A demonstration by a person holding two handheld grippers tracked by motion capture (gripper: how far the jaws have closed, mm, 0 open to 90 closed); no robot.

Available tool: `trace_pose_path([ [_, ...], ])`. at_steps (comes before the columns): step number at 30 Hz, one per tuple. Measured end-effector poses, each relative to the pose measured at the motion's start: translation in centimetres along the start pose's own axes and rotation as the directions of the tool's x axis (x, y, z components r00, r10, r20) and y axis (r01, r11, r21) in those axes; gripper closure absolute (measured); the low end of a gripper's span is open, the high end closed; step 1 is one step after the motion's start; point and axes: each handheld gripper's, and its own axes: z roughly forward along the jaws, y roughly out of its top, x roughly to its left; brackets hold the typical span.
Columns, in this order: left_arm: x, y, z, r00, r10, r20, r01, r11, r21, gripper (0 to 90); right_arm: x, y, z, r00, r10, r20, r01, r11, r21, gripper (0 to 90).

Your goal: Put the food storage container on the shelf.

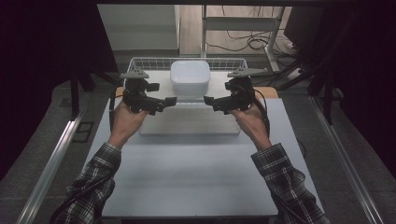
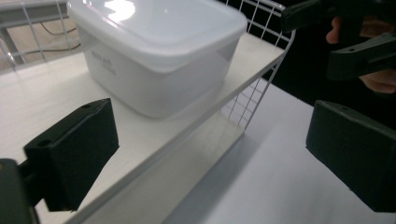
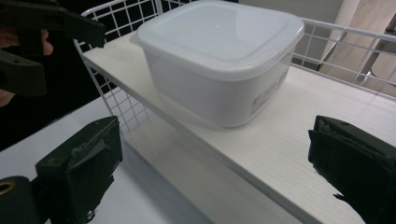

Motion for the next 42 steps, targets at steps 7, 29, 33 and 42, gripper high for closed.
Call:
trace_pose_path([
  [7, -0.2, -1.6, 0.2, 0.9997, 0.009, 0.022, -0.01, 0.9996, 0.025, 0.0, 1.1, -0.9, -0.1, 0.9984, -0.056, 0.004, 0.056, 0.998, 0.029, 0.6],
  [29, -2.4, -5.6, 0.3, 0.9956, 0.065, 0.067, -0.066, 0.9976, 0.02, 0.0, 2.5, -4.1, -0.5, 0.9967, -0.079, -0.018, 0.08, 0.996, 0.032, 0.0],
  [33, -2.5, -6.3, 0.2, 0.996, 0.064, 0.062, -0.065, 0.9976, 0.022, 0.0, 2.7, -4.7, -0.7, 0.9961, -0.086, -0.02, 0.087, 0.996, 0.03, 0.0],
  [42, -3.0, -7.9, -0.2, 0.9967, 0.072, 0.037, -0.072, 0.9972, 0.02, 0.6, 3.5, -6.2, -1.2, 0.9947, -0.102, -0.017, 0.102, 0.994, 0.03, 0.0],
])
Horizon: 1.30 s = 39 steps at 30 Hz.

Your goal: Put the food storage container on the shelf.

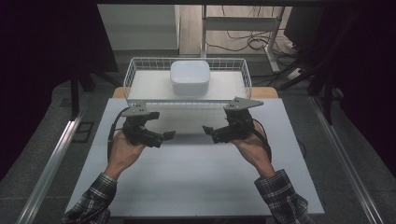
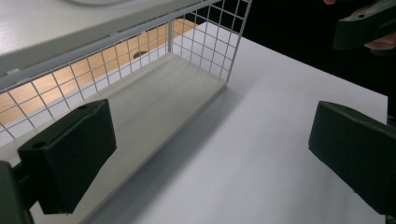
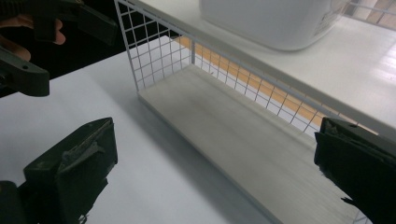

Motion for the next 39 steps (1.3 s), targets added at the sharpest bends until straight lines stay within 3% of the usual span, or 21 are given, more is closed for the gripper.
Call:
trace_pose_path([
  [13, -1.4, -2.5, -0.3, 1.0, -0.005, -0.005, 0.005, 0.9999, -0.01, 2.3, 0.7, -2.4, -0.6, 0.9996, 0.029, -0.003, -0.029, 0.999, -0.016, 0.0],
  [22, -2.4, -4.6, -0.2, 0.9999, -0.016, -0.002, 0.016, 0.9998, -0.013, 4.2, 1.7, -4.1, -0.6, 0.9998, 0.018, 0.003, -0.018, 1.0, -0.014, 0.0],
  [28, -2.8, -6.3, -0.1, 0.9987, -0.048, 0.016, 0.049, 0.9986, -0.019, 4.9, 2.1, -5.2, -0.5, 0.9998, 0.018, 0.004, -0.018, 1.0, -0.005, 0.0],
  [34, -3.1, -7.7, -0.1, 0.9978, -0.064, 0.018, 0.064, 0.9979, -0.005, 5.2, 2.5, -6.3, -0.8, 0.9995, 0.029, -0.012, -0.029, 1.0, -0.004, 0.0],
  [39, -3.5, -8.6, -0.1, 0.9988, -0.049, -0.002, 0.049, 0.9987, 0.018, 5.4, 2.7, -7.2, -1.0, 0.9991, 0.04, -0.012, -0.04, 0.999, 0.004, 0.0],
])
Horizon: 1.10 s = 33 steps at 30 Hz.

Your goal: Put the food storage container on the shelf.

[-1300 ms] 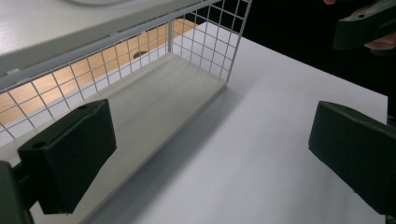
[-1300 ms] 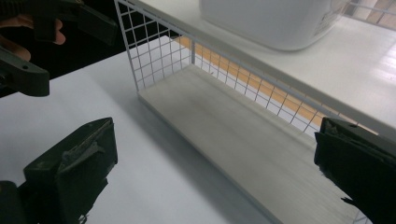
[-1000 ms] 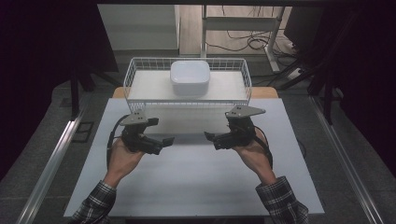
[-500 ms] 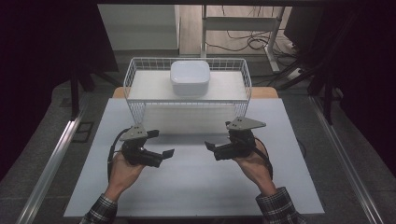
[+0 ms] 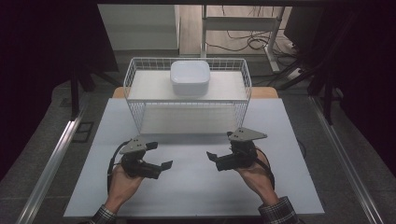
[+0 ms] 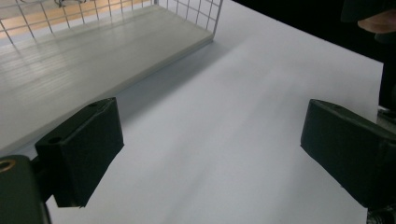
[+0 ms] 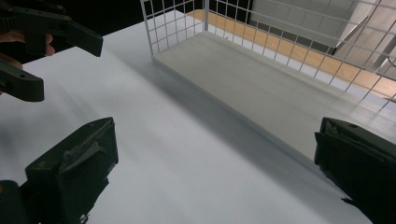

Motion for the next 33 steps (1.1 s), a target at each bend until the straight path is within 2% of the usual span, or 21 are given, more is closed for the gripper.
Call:
trace_pose_path([
  [11, -0.1, -2.2, -0.3, 0.9994, -0.031, -0.013, 0.031, 0.9995, 0.008, 5.6, 0.3, -1.8, -0.1, 0.9999, -0.002, 0.01, 0.002, 1.0, 0.031, 0.0],
  [21, -0.5, -3.6, -0.8, 0.9989, -0.011, -0.047, 0.012, 0.9994, 0.034, 3.2, 0.6, -3.3, -0.6, 0.9998, -0.01, 0.017, 0.009, 0.998, 0.054, 0.0],
  [33, -0.7, -5.1, -2.3, 0.995, -0.006, -0.1, 0.01, 0.9992, 0.04, 2.2, -0.1, -5.5, -2.4, 0.9984, 0.01, 0.055, -0.013, 0.998, 0.065, 0.0],
])
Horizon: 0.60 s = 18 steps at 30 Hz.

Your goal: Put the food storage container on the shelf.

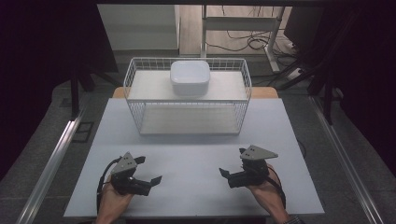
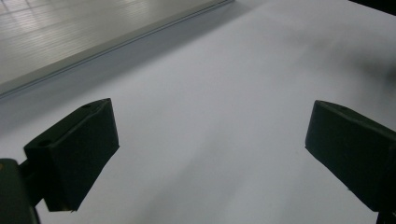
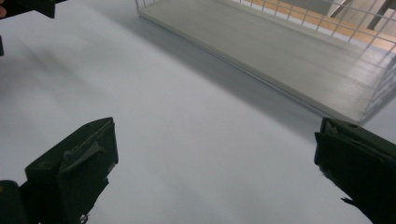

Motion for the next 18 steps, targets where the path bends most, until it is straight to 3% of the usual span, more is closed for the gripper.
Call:
trace_pose_path([
  [10, 0.1, -1.2, -0.9, 0.9993, -0.001, -0.038, 0.002, 0.9998, 0.018, 1.9, -0.6, -2.1, -0.9, 0.9992, 0.026, 0.03, -0.026, 1.0, 0.014, 0.0],
  [18, 0.0, -2.2, -0.9, 0.9983, 0.008, -0.058, -0.004, 0.9972, 0.075, 1.4, -1.1, -3.7, -1.3, 0.9976, 0.049, 0.049, -0.051, 0.998, 0.041, 0.0],
])
